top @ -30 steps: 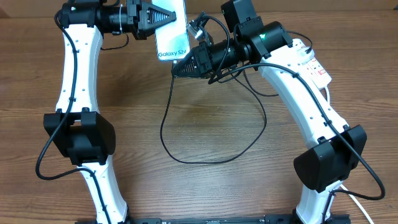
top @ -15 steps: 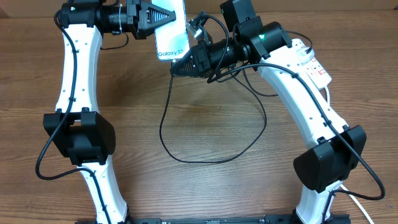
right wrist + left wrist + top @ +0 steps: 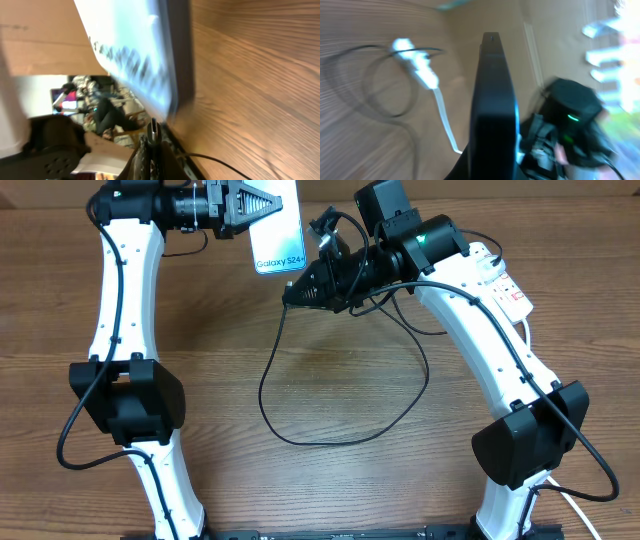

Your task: Plug charger to phone and switch on socket

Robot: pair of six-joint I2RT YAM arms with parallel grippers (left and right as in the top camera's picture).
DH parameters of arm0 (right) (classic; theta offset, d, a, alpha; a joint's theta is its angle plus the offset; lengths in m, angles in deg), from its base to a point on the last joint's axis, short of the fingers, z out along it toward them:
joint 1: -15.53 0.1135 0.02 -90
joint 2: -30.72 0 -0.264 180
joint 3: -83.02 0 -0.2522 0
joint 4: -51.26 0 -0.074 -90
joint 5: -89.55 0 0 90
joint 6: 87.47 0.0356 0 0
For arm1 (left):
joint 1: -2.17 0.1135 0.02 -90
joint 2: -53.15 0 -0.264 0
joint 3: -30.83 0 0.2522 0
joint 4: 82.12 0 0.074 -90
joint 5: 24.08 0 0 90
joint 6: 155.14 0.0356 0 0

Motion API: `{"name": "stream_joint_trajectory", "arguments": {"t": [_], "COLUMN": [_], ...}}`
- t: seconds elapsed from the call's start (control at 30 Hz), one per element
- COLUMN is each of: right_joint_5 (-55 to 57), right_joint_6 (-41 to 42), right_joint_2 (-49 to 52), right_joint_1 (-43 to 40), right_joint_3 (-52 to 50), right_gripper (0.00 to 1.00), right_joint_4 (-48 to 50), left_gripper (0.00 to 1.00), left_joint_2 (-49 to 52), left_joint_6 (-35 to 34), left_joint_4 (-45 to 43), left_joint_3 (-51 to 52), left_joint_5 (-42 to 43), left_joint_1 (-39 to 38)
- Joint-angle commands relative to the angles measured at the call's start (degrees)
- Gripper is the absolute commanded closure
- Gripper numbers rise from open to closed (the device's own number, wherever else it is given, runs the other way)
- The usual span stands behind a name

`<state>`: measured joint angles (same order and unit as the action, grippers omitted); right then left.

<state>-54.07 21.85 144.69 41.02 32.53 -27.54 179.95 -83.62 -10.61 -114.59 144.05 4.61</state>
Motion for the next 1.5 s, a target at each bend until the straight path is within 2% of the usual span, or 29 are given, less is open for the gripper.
{"name": "stream_joint_trajectory", "arguments": {"t": [0.0, 0.13, 0.3, 0.47, 0.57, 0.87, 1.1, 1.13, 1.23, 1.33, 1.37, 1.47], "right_joint_5": [6.19, 18.23, 34.16, 50.69, 55.98, 57.44, 57.48, 57.46, 57.44, 57.94, 58.49, 60.08], "right_joint_6": [1.25, 6.80, 14.71, 22.60, 24.96, 29.18, 29.38, 29.38, 29.38, 29.38, 29.38, 29.38], "right_joint_2": [0.22, 0.24, 0.72, 3.48, 6.45, 14.86, 17.31, 17.31, 17.31, 17.31, 17.31, 17.31], "right_joint_1": [-0.07, -0.04, 1.64, 4.92, 7.15, 10.19, 10.12, 10.12, 10.12, 10.12, 10.12, 10.05], "right_joint_3": [-0.02, -0.02, -0.04, -1.03, -2.64, -8.59, -8.83, -8.83, -8.83, -8.83, -8.83, -8.83], "right_gripper": [0.96, 0.96, 0.96, 0.96, 0.96, 0.96, 0.96, 0.92, 0.66, 0.51, 0.41, 0.37], "right_joint_4": [-0.66, -2.67, -3.28, -3.98, -3.61, 2.51, 2.64, 2.64, 2.64, 2.75, 2.84, 2.75], "left_gripper": [0.96, 0.96, 0.96, 0.96, 0.96, 0.96, 0.96, 0.96, 0.96, 0.96, 0.96, 0.96], "left_joint_2": [0.39, 0.39, 0.39, 0.39, 0.39, 0.39, 0.39, 0.39, 0.39, 0.39, 0.39, 0.39], "left_joint_6": [-1.03, -0.74, 2.03, 2.21, 2.21, 3.72, 4.31, 4.35, 4.35, 4.35, 4.35, 4.35], "left_joint_4": [3.32, 11.39, 17.55, 18.95, 19.21, 20.13, 20.22, 20.22, 20.22, 20.22, 20.24, 20.31], "left_joint_3": [-0.46, -0.46, -0.46, -0.46, -0.44, -0.44, -0.44, -0.44, -0.44, -0.46, -0.46, -0.44], "left_joint_5": [-17.84, -36.96, -51.93, -54.21, -54.16, -54.16, -54.16, -54.16, -54.16, -54.16, -54.16, -54.16], "left_joint_1": [3.87, 6.08, 6.54, 6.51, 6.51, 6.51, 6.51, 6.51, 6.51, 6.51, 6.51, 6.51]}}
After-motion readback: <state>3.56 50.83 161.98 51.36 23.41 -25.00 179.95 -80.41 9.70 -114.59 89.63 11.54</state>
